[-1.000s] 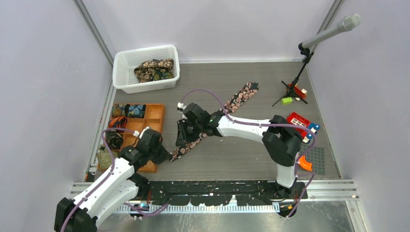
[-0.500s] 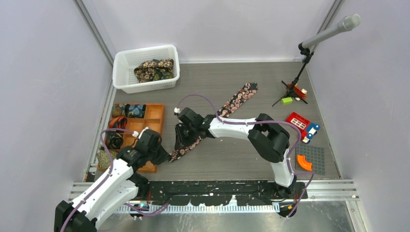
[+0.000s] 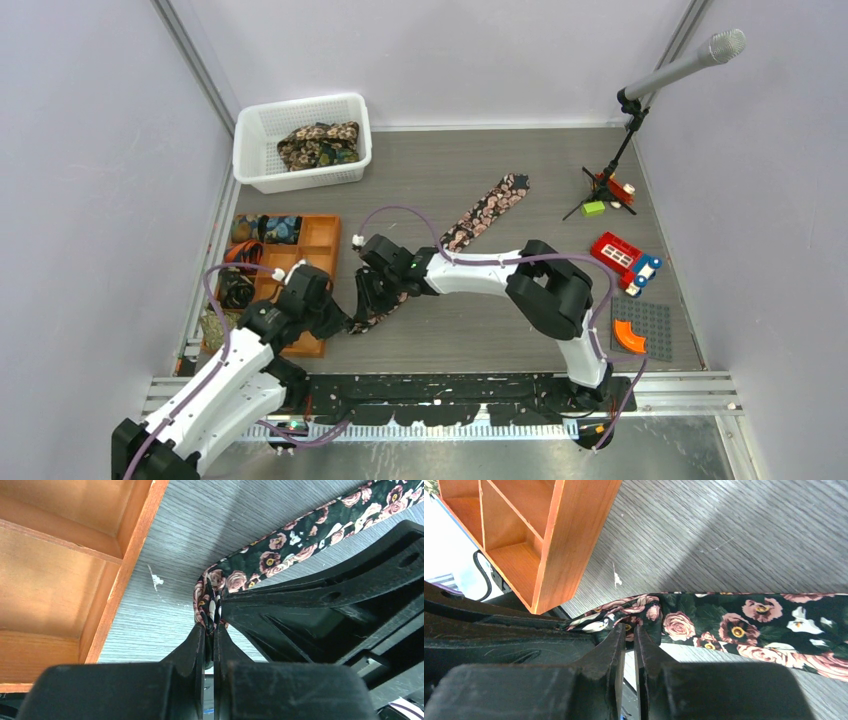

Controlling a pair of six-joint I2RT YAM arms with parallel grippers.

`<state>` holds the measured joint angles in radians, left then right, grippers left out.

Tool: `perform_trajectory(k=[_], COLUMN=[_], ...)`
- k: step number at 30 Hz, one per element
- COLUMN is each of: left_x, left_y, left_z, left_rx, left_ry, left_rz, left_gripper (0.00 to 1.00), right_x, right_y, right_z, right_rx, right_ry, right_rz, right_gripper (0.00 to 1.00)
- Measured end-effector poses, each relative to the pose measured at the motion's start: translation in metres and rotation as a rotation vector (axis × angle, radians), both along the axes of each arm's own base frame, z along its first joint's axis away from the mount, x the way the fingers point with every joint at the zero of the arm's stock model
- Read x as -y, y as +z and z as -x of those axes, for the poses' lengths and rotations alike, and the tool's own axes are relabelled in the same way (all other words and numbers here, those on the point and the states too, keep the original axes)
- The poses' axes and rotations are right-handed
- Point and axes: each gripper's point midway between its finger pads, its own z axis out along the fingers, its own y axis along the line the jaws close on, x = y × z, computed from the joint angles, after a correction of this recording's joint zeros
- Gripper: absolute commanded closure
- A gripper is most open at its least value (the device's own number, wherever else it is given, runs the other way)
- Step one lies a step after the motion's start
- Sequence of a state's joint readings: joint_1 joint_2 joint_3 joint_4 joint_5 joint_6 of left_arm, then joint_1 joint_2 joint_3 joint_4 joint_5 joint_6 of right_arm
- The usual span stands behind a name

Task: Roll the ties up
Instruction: Roll the tie at the center of the board.

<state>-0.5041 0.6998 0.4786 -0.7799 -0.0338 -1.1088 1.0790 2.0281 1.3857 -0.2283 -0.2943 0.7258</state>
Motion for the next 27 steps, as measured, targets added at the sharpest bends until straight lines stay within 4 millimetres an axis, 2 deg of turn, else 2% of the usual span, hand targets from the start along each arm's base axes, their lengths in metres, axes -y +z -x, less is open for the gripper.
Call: perform_trajectory(k=[7,15,20,27], left_x=[-0.002,-0.001,0.002,0.004], left_y=[0.002,0.004,0.009,0.005], left_z=[-0.001,-0.003,-0.009,-0.012], left_rx=[0.0,-0.015,-0.016,-0.028], left_ry=[-0.007,-0.012,-0.018,-0.03], left_rz=[-0.018,-0.031,-0.035,-0.049], left_gripper=[1.0,1.0,1.0,1.0], right_x=[-0.007,-0.014,-0.017,-0.019], right_y=[0.0,-0.012,-0.013,-0.014], right_z=[0.001,0.001,0.001,0.001], right_rx=[-0.008,-0.036,-0.047,-0.053], right_ry=[-0.012,-0.025,-0.027,-0.034], right_rz=[-0.02,-0.032,-0.042,-0.05], right_gripper=[0.83,0.83,0.83,0.83])
